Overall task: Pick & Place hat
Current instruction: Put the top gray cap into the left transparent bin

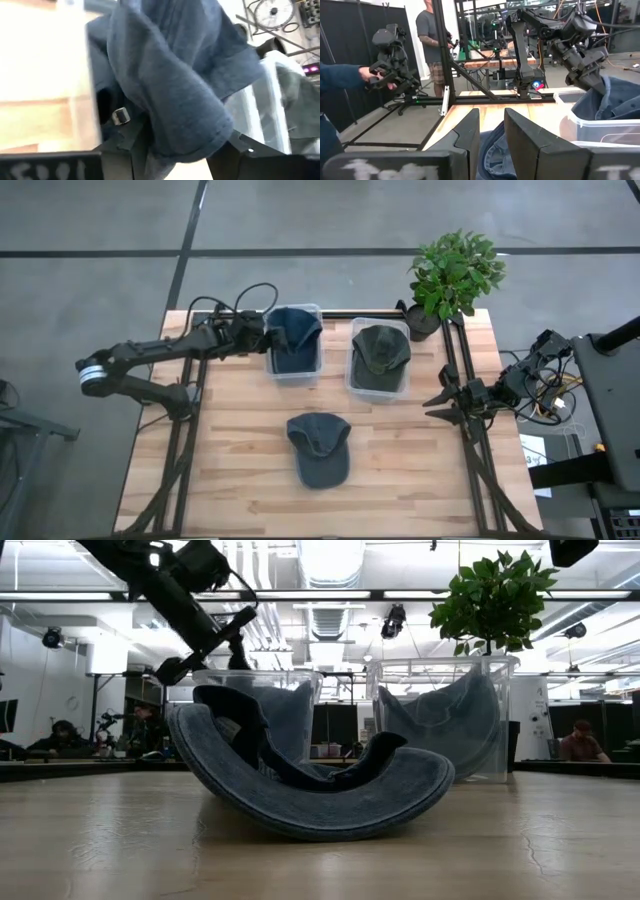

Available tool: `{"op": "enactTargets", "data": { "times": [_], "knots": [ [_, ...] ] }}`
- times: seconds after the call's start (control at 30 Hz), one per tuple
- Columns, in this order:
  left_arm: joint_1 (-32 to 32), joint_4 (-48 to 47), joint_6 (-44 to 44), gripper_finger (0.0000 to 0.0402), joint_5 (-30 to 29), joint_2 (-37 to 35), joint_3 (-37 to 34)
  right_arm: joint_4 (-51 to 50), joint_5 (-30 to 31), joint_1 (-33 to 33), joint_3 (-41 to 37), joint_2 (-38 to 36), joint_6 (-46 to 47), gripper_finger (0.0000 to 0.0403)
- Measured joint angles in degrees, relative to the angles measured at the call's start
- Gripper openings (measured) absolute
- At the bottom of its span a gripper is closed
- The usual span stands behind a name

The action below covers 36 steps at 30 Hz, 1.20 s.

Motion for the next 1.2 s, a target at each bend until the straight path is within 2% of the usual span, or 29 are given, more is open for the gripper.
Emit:
{"op": "enactTargets", "data": {
  "times": [0.3,0.63,0.87,0.97,1.1,1.2],
  "knots": [
    [0.3,-1.2,10.9,0.0165,-0.4,-4.0,7.1,1.0,0.0,0.0,0.0,0.0,0.1,0.0086],
    [0.1,-9.8,4.0,0.0165,-1.0,-3.6,5.1,1.0,-0.4,0.0,0.0,0.0,0.1,0.0086],
    [0.3,-5.3,11.2,0.0165,-1.2,-4.3,9.0,1.1,-0.4,0.0,0.0,0.1,1.0,0.0086],
    [0.8,-3.9,15.0,0.0165,-1.2,-3.3,9.6,1.1,-0.5,0.0,0.0,0.1,1.0,0.0086],
    [2.8,-4.3,15.3,0.0165,-1.0,-0.4,8.4,1.2,-0.5,0.0,0.0,0.1,1.0,0.0086],
    [4.3,-4.3,14.9,0.0165,1.3,3.0,7.7,1.2,-0.5,0.0,0.0,0.1,1.5,0.0086]
  ]
}}
